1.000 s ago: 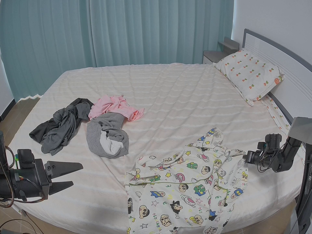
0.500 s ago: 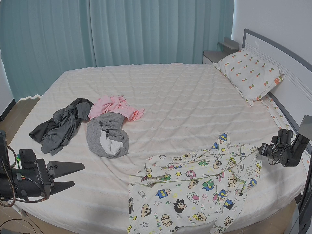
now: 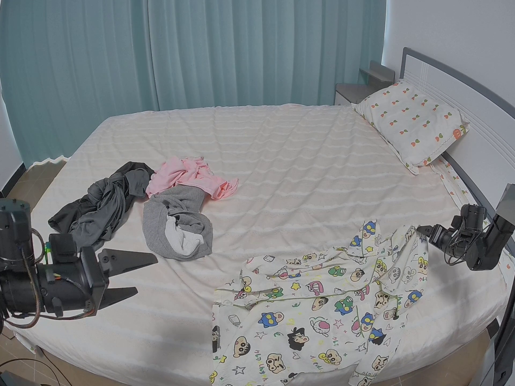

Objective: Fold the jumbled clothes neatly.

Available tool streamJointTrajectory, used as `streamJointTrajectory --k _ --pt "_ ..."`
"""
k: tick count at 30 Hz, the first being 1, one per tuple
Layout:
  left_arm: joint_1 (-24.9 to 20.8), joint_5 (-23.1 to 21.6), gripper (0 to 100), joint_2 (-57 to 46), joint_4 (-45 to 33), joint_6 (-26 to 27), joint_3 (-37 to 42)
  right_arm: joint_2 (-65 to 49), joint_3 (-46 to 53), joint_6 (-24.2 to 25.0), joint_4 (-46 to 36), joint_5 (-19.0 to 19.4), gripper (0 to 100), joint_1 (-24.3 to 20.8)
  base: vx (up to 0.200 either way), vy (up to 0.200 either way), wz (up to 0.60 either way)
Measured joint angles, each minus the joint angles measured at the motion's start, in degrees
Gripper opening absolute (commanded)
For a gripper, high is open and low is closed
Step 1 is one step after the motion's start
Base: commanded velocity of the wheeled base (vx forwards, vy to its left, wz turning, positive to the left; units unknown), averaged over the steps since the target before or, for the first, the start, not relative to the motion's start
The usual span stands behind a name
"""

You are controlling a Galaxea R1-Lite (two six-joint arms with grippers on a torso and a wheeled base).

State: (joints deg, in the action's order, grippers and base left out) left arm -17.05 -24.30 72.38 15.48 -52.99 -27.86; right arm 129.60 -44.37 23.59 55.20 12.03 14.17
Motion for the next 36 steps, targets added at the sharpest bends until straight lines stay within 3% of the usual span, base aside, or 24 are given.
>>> streamJointTrajectory --k 5,10,14,22,26,29,33,36 --pt "-4.58 2.11 100 7.56 0.9 -2.4 -4.72 -5.07 5.74 7.41 1.95 -1.66 100 -3.12 0.0 0.0 0.0" --pt "-8.02 2.93 100 11.36 1.16 -3.12 -6.12 -5.79 8.24 9.08 3.91 -4.18 100 -2.4 0.0 0.0 0.0" --pt "-9.44 3.23 100 12.87 1.18 -3.34 -6.18 -3.25 6.18 8.35 4.3 -7.66 100 -0.72 0.0 0.0 0.0" --pt "-10.39 3.45 100 14.2 1.34 -3.3 -6.18 4.36 3.34 1.28 7.78 -17.34 100 1.95 0.0 0.0 0.0" --pt "-10.51 3.56 100 14.84 1.4 -3.44 -6.38 4.69 5.27 2.62 10.22 -17.34 100 0.22 0.0 0.0 0.0" --pt "-10.51 4.22 100 15.41 1.91 -5.17 -6.62 3.12 8.19 8.02 12.11 -16.41 100 -4.24 0.0 0.0 0.0" --pt "-10.56 5.01 100 15.8 5.05 -11.25 -6.51 0.0 13.56 16.02 16.07 -13.99 100 -10.56 0.0 0.0 0.0" --pt "-10.56 5.3 100 15.86 8.57 -13.35 -5.81 -2.12 16.62 18.04 19.31 -11.59 100 -13.42 0.0 0.0 0.0"
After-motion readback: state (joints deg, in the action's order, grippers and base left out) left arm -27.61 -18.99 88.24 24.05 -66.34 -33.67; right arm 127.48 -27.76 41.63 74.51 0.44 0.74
